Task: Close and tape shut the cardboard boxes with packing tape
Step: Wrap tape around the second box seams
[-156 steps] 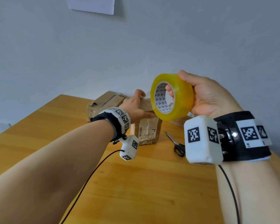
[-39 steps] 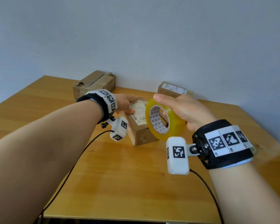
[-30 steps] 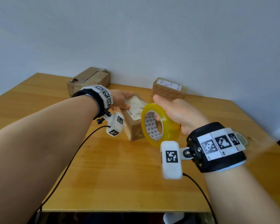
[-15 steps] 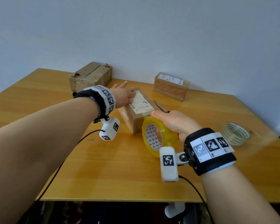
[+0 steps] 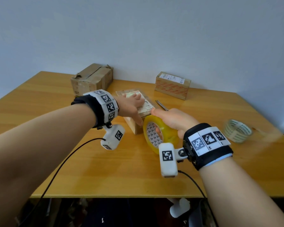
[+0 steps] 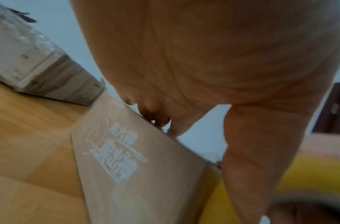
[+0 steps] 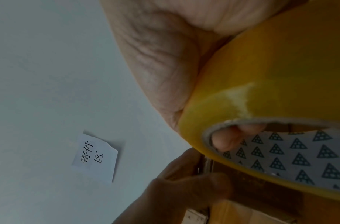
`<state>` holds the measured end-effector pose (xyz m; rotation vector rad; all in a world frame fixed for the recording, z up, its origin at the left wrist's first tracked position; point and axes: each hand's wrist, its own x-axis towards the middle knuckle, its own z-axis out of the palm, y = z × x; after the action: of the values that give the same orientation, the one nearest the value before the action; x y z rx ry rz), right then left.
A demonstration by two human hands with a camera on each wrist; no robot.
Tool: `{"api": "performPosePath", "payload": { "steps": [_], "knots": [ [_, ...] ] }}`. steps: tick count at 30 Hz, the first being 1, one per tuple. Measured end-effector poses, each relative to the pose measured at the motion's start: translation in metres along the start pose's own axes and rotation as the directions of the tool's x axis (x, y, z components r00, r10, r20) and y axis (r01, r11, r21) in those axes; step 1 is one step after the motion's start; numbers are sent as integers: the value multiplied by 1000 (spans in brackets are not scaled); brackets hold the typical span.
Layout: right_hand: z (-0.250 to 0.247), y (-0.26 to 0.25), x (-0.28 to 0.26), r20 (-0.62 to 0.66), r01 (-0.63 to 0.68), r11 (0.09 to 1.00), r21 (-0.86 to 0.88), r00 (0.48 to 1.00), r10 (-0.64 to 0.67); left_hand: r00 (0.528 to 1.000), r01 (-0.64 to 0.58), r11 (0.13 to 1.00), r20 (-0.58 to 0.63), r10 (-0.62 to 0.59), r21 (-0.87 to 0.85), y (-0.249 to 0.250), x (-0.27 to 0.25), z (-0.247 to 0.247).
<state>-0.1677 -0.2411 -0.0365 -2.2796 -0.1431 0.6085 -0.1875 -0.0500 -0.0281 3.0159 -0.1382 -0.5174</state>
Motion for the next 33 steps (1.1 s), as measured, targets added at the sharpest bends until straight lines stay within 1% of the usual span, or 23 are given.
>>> {"api": "performPosePath", "payload": {
  "steps": [2, 4, 6, 8, 12, 18, 22, 25, 27, 30, 33],
  "knots": [
    [-1, 1, -1, 31, 2, 1000, 5, 1000, -2, 1000, -3, 997, -21, 5, 82, 3, 6, 10],
    [0, 1, -1, 51, 12, 1000, 11, 999, -13, 997, 37, 992, -65, -29, 122, 5, 12, 16],
    [1, 2, -1, 26, 20, 1000, 18, 999, -20, 994, 64, 987, -93, -50, 146, 7, 17, 16],
    [0, 3, 1, -6, 36, 999, 4, 999, -36, 994, 74, 986, -95, -61, 147, 11, 20, 13],
    [-1, 4, 1, -29, 55, 997, -47, 998, -56, 992, 96, 989, -91, -85, 115, 7, 30, 9],
    [-1, 3, 3, -41, 64, 997, -33, 997, -65, 991, 85, 988, -110, -71, 129, 1, 41, 7],
    [-3, -4, 5, -17, 46, 998, -45, 999, -47, 990, 86, 987, -127, -68, 137, 0, 47, 7],
    [-5, -7, 11, 13, 36, 999, -16, 999, -36, 987, 86, 986, -147, -64, 142, 1, 52, 7],
    [-5, -8, 15, 18, 25, 999, 23, 1000, -25, 986, 81, 990, -153, -63, 115, 2, 52, 9],
    [-8, -9, 17, 34, 14, 997, 71, 999, -16, 984, 57, 998, -170, -52, 20, 4, 49, 14],
    [-9, -8, 13, 63, 7, 993, 119, 998, -14, 980, 40, 999, -192, -44, -25, 5, 47, 18]
  ]
}}
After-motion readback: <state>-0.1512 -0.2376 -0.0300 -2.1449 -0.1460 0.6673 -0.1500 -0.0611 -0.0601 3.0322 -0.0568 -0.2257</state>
